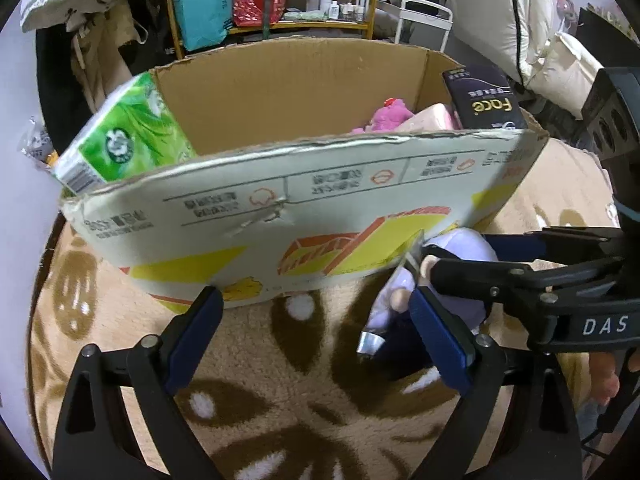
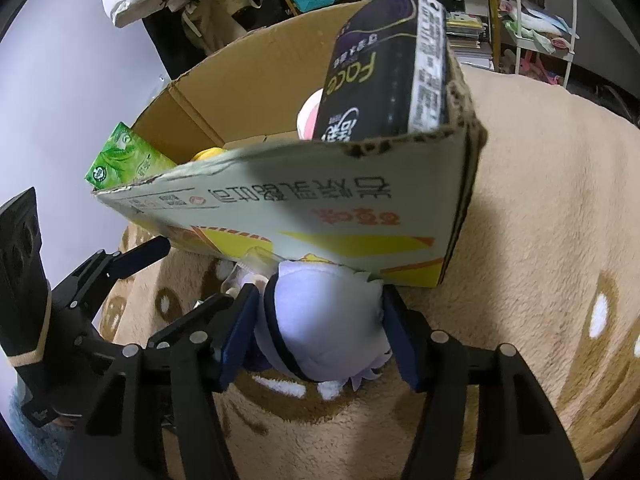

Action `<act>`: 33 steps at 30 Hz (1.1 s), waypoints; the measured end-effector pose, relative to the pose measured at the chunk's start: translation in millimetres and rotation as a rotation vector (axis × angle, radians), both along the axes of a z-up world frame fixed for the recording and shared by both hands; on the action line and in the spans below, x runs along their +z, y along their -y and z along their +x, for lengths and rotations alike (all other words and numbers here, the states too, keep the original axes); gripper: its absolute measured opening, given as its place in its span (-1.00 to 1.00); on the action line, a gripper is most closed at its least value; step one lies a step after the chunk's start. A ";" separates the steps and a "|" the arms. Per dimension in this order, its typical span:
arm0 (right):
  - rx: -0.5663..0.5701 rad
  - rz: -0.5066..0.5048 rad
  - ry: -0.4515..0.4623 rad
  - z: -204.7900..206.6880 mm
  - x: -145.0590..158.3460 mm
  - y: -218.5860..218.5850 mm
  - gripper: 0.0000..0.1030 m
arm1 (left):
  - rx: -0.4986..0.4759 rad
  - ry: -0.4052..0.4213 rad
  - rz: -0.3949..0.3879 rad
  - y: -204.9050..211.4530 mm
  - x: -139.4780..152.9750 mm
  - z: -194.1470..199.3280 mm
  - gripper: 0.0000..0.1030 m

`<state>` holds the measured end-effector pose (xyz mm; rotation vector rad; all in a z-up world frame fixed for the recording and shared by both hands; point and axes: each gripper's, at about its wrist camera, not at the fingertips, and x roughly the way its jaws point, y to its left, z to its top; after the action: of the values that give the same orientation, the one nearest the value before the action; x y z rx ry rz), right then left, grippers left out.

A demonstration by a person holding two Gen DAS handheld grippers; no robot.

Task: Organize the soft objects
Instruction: 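Close the left tool on the doll's body while the right tool grips its white head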

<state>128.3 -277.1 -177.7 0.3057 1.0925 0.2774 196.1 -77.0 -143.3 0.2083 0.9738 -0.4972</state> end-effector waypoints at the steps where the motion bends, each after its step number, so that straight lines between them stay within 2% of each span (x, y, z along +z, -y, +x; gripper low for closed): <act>1: 0.003 -0.004 0.001 -1.5 -0.1 0.3 0.22 | -0.009 -0.006 -0.007 0.1 -0.7 -0.1 0.69; 4: 0.012 -0.020 0.003 -2.1 1.6 -1.5 0.21 | -0.041 -0.035 -0.049 1.3 -1.6 -0.7 0.39; 6: 0.010 -0.021 0.004 -2.1 2.9 -1.1 0.21 | -0.061 -0.072 -0.087 4.2 -3.0 -0.9 0.08; 8: 0.008 -0.021 -0.001 -0.6 3.4 -1.6 0.20 | -0.078 -0.091 -0.111 9.2 -3.9 -3.0 -0.13; 15: 0.004 -0.019 -0.011 -1.2 6.2 2.4 0.18 | -0.111 -0.134 -0.166 13.7 -4.5 -5.2 -0.50; 23: 0.038 -0.068 -0.018 -4.8 10.8 2.8 0.17 | -0.152 -0.135 -0.151 23.4 -1.1 -13.9 -0.55; 33: 0.026 -0.034 -0.055 -11.0 10.0 22.3 0.17 | -0.139 -0.144 -0.161 36.0 0.6 -11.6 -0.43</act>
<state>117.3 -299.4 -167.7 0.2702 1.1555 0.2750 184.5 -113.0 -142.7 0.0968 1.0582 -0.7230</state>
